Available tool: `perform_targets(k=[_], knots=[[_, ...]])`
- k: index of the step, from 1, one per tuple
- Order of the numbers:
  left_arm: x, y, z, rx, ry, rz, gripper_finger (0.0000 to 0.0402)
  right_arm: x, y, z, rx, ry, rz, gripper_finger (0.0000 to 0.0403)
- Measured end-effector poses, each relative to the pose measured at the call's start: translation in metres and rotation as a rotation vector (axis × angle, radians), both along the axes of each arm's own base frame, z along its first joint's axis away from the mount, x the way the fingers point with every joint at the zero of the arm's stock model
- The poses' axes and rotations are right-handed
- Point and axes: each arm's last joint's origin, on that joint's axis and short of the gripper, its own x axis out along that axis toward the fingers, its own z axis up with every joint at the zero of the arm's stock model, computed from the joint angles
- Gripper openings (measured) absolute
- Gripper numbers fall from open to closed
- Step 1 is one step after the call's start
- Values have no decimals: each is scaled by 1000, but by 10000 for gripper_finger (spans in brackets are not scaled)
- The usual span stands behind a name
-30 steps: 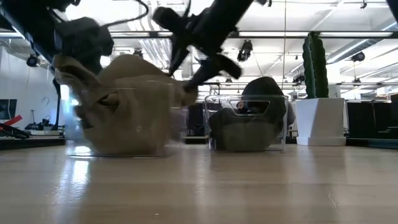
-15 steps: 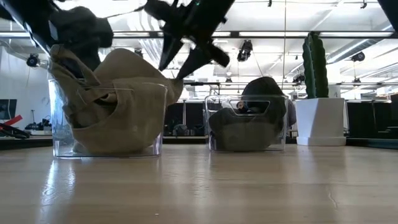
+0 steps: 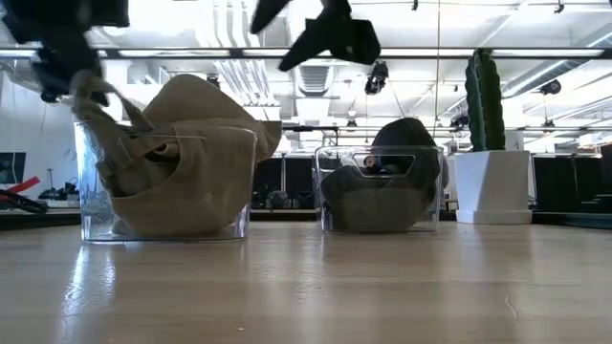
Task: Pick & Place hat
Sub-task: Put the brown cap into the left transparent bin
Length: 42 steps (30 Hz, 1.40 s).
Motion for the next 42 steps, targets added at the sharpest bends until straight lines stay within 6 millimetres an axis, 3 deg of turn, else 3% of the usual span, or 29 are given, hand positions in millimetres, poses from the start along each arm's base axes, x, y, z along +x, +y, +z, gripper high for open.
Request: perform_targets(k=[6,12,16,22,27,35,39,42], knots=[[-24,-19,-21,-13,146,65,181,30,25,-43,81,-60,-28,203],[-36,-27,-38,-70,180,175,181,61,27,-78,128,-133,-71,203],[-39,-27,-39,-45,150,220,181,81,22,-89,125,-168,-93,203],[-42,-10,-51,163,103,317,181,109,9,-92,73,-212,-107,203],[-42,5,-69,239,88,404,181,121,-12,-87,16,-212,-176,203],[-29,11,-83,239,-16,395,181,115,-33,-84,-103,-104,-285,203],[-19,10,-77,271,-103,369,181,109,-34,-74,-169,-76,-308,203],[-14,8,-61,308,-170,369,181,104,-31,-63,-217,-54,-259,203]])
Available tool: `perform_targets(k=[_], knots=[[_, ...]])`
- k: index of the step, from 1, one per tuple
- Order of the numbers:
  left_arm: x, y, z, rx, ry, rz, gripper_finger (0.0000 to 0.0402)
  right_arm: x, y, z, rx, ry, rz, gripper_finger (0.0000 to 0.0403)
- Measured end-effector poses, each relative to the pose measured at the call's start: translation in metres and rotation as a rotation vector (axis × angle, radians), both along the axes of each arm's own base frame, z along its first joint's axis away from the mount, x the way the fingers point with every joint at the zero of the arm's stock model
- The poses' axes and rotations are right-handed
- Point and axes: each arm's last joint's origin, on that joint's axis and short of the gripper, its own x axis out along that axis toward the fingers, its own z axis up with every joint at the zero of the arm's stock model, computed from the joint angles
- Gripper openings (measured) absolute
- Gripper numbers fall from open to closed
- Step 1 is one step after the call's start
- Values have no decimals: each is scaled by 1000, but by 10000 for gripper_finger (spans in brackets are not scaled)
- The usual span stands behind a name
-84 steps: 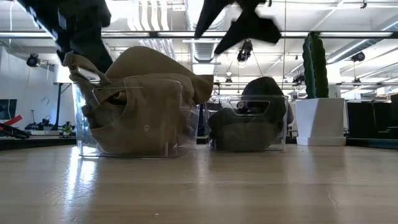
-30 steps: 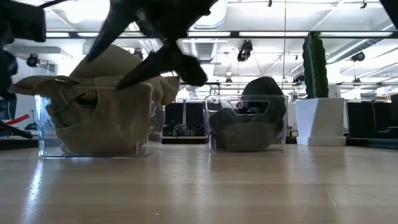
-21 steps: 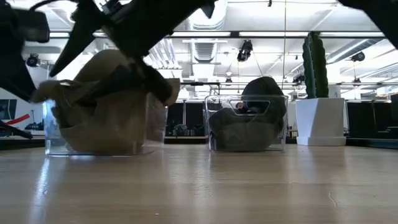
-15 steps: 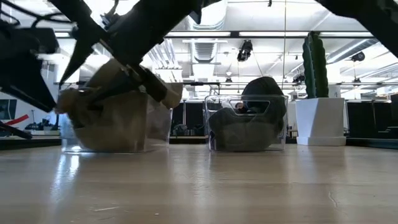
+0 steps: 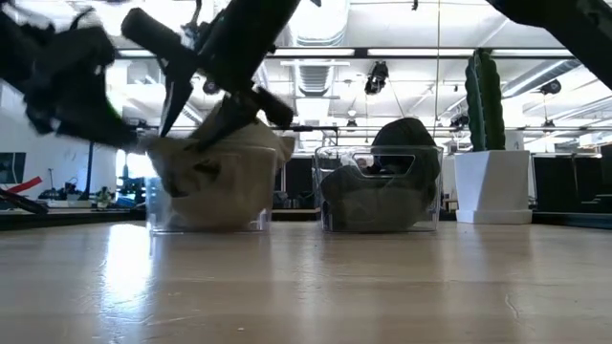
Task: Pick & Place hat
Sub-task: Put the brown cap into the left transparent bin, then return to Home Position
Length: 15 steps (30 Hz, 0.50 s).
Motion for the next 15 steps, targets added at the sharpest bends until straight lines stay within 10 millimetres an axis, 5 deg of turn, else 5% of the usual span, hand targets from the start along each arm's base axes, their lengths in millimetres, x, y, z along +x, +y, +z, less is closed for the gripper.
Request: perform_targets(k=[9,15], knots=[[1,-7,72,7,-47,-344,181,-25,7,56,-67,32,289,203],[-12,-1,91,-15,-212,-513,181,-58,12,88,-143,69,320,203]])
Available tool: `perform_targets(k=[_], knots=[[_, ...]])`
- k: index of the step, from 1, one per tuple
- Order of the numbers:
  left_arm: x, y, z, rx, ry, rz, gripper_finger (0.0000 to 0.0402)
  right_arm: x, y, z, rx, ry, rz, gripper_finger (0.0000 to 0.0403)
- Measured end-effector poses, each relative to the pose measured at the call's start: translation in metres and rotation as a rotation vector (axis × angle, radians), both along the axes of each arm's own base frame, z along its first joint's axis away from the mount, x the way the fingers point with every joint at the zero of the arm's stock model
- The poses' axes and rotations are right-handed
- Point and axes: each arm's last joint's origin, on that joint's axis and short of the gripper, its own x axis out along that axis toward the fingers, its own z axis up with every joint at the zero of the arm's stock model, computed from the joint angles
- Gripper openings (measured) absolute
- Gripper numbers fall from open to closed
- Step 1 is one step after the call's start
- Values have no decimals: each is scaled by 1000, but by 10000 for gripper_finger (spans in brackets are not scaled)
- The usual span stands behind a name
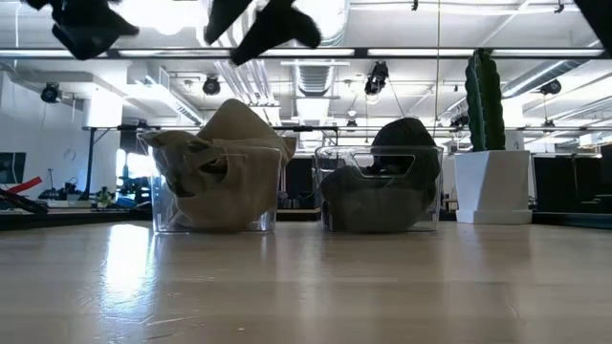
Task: Pick & Place hat
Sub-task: Return to Home Position
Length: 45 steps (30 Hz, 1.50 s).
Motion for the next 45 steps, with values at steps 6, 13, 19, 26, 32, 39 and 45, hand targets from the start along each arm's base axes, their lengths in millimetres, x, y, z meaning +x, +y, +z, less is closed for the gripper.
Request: perform_targets(k=[6,13,19,26,32,39,45], knots=[[-6,1,-4,-119,-312,-162,181,-47,6,10,9,1,-32,203],[-14,14,-26,-165,-383,-184,181,-116,-5,17,46,-12,-95,203],[-22,30,-32,-150,-349,-171,181,-181,-28,25,-48,-27,-216,203],[-30,45,-36,-122,-318,-75,181,-236,-39,33,92,-225,-324,203],[-36,48,-40,-84,-289,-79,181,-254,-42,15,64,-398,-197,203],[-41,53,-45,-64,-257,13,181,-269,-45,-27,42,-619,-114,203],[-45,59,-45,-53,-296,184,181,-286,-48,-67,65,-771,-50,203]])
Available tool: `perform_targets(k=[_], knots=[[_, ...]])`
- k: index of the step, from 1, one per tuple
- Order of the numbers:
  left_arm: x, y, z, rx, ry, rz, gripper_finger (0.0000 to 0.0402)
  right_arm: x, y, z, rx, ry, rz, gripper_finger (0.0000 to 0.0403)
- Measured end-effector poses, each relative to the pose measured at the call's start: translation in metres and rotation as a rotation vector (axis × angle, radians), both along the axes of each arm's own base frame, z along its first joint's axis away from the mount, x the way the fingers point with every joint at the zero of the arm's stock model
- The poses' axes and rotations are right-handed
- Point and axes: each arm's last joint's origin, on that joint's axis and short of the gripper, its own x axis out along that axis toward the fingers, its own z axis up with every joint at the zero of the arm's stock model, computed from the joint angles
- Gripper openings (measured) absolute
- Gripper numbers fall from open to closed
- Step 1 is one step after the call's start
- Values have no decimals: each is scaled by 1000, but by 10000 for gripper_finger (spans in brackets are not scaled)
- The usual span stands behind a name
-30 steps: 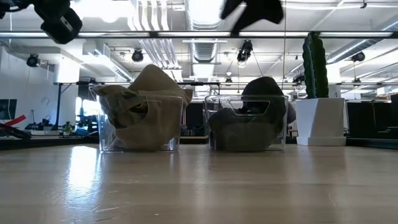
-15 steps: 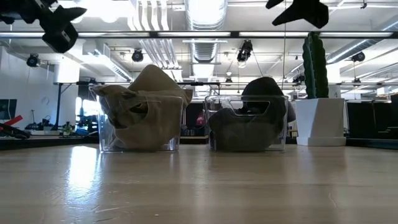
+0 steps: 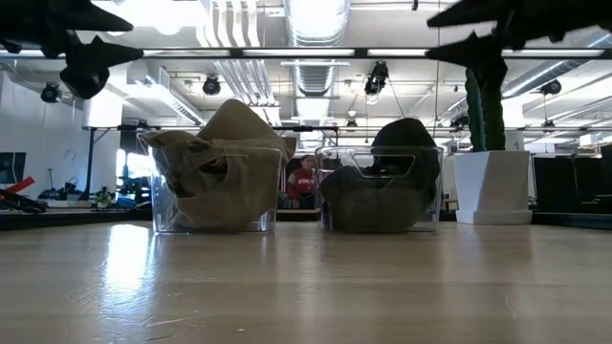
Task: Pick & Place hat
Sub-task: Return to Home Position
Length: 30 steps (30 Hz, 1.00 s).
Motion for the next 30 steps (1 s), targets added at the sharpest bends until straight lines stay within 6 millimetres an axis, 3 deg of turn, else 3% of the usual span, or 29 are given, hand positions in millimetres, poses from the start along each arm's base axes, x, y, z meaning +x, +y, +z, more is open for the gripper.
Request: perform_targets(k=[10,20,30], knots=[[-3,2,-5,-71,13,25,181,-28,-8,-42,-35,-101,-3,203],[-3,2,-3,-122,-4,48,181,-42,-11,-91,-72,52,-1,203],[-3,1,-1,-137,-22,26,181,-48,-13,-111,-129,272,5,203]])
